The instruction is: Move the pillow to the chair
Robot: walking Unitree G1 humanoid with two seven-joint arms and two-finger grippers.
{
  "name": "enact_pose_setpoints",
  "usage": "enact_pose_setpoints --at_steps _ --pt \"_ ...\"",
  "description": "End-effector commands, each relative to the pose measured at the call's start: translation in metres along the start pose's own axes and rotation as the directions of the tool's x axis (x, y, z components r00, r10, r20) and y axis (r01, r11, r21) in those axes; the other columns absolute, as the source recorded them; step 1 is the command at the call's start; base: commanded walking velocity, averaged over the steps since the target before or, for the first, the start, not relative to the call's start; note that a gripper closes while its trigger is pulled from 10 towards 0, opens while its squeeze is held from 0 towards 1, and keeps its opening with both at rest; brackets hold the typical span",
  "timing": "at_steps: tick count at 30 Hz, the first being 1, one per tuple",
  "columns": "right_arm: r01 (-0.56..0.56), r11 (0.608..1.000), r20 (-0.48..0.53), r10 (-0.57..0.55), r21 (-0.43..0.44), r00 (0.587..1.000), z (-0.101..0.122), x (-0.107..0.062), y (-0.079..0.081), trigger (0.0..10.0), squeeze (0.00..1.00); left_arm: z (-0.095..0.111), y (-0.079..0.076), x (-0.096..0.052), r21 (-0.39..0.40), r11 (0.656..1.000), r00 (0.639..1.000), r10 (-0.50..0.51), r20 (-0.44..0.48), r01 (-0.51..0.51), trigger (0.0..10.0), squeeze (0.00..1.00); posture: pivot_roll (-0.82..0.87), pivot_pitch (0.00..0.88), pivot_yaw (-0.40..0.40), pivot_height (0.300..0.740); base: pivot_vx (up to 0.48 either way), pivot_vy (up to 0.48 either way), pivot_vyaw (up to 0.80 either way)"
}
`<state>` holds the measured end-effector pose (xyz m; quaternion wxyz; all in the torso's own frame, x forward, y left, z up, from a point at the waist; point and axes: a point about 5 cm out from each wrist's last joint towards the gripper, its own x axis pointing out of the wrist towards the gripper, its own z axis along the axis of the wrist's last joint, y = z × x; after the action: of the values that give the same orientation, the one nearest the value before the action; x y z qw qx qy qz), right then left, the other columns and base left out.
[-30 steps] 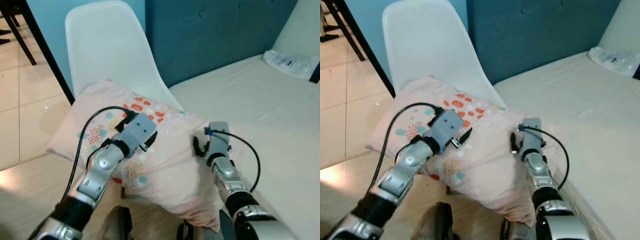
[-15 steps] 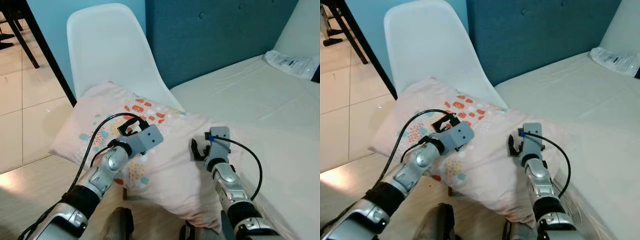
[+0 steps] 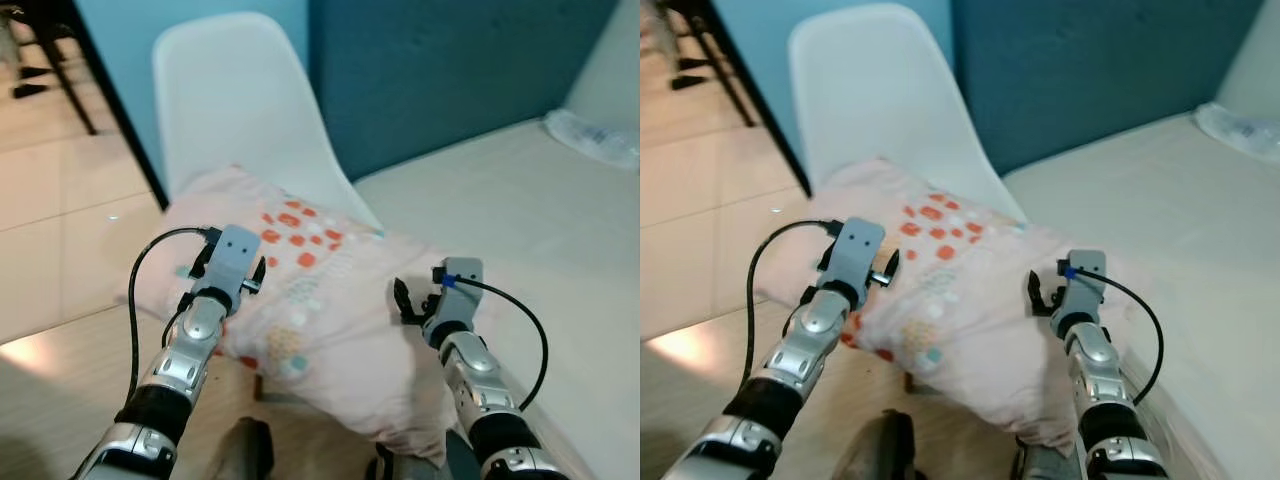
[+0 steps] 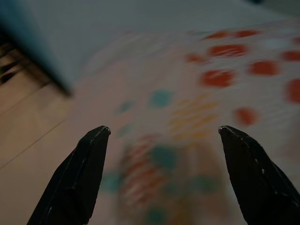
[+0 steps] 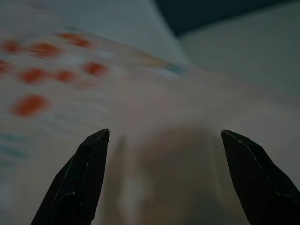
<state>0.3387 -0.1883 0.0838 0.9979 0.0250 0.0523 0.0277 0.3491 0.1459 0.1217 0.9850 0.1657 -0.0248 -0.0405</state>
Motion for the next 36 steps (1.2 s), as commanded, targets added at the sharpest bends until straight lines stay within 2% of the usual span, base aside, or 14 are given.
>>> enact_pose_setpoints --at_steps 1,7,10,12,17,23,25,28,31,32,34,36 --pt "-0.020 1.000 -0.005 0.020 0.002 1.000 0.001 0.001 0.005 10.0 0.00 -0.013 0.002 -0.007 -0.019 1.000 0.999 0.018 -0.042 -0.019 10.0 0.00 0.03 0.156 -0.002 0.624 0.000 0.000 0.79" --pt "-0.010 1.000 -0.011 0.010 0.010 1.000 0.002 0.002 0.006 10.0 0.00 -0.018 -0.002 -0.012 -0.042 0.999 0.999 0.000 -0.052 -0.003 10.0 0.00 0.04 0.153 -0.005 0.624 0.000 0.000 0.80" --pt "0.019 1.000 -0.026 -0.019 0.020 0.999 0.000 0.002 0.004 10.0 0.00 -0.017 -0.005 -0.012 -0.065 0.998 0.999 -0.028 -0.044 0.025 10.0 0.00 0.04 0.157 -0.005 0.624 0.000 0.000 0.00" --pt "0.063 0.998 -0.071 -0.063 0.000 0.996 -0.005 0.002 -0.002 10.0 0.00 -0.012 -0.014 -0.012 -0.096 0.992 0.996 -0.086 -0.018 0.084 10.0 0.00 0.03 0.161 -0.001 0.624 0.000 0.000 0.00" --pt "0.080 0.997 -0.083 -0.080 -0.002 0.993 -0.008 0.000 -0.005 10.0 0.00 -0.007 -0.024 -0.012 -0.122 0.981 0.989 -0.148 0.014 0.149 10.0 0.00 0.03 0.169 0.005 0.624 0.000 0.000 0.00" --pt "0.105 0.994 -0.096 -0.105 -0.005 0.990 -0.010 -0.002 -0.009 10.0 0.00 0.001 -0.038 -0.013 -0.162 0.953 0.967 -0.247 0.067 0.255 10.0 0.00 0.02 0.177 0.008 0.624 0.000 0.000 0.00" --pt "0.111 0.994 -0.099 -0.111 -0.009 0.989 -0.010 -0.003 -0.009 10.0 0.00 0.004 -0.045 -0.013 -0.172 0.932 0.948 -0.306 0.093 0.318 10.0 0.00 0.02 0.194 0.010 0.624 0.000 0.000 0.00" --pt "0.111 0.994 -0.098 -0.111 -0.009 0.989 -0.011 -0.004 -0.009 10.0 0.00 0.004 -0.049 -0.011 -0.165 0.924 0.938 -0.334 0.091 0.345 10.0 0.00 0.02 0.206 0.010 0.624 0.000 0.000 0.00" --pt "0.100 0.995 -0.093 -0.100 -0.001 0.991 -0.014 -0.011 -0.005 10.0 0.00 -0.001 -0.055 -0.003 -0.098 0.914 0.919 -0.392 0.034 0.393 10.0 0.00 0.01 0.244 0.015 0.624 0.000 0.000 0.00" --pt "0.100 0.995 -0.093 -0.100 -0.001 0.991 -0.014 -0.011 -0.005 10.0 0.00 -0.001 -0.055 -0.003 -0.098 0.914 0.919 -0.392 0.034 0.393 10.0 0.00 0.01 0.244 0.015 0.624 0.000 0.000 0.00" --pt "0.105 0.994 -0.088 -0.105 -0.003 0.991 -0.016 -0.019 -0.006 10.0 0.00 -0.003 -0.058 0.002 -0.047 0.901 0.902 -0.431 -0.005 0.431 10.0 0.00 -0.01 0.284 0.023 0.624 0.000 0.000 0.00" --pt "0.125 0.992 -0.086 -0.125 -0.003 0.988 -0.017 -0.028 -0.011 10.0 0.00 -0.002 -0.060 0.007 -0.043 0.884 0.884 -0.467 -0.027 0.466 10.0 0.00 -0.02 0.303 0.028 0.624 0.000 0.000 0.00"
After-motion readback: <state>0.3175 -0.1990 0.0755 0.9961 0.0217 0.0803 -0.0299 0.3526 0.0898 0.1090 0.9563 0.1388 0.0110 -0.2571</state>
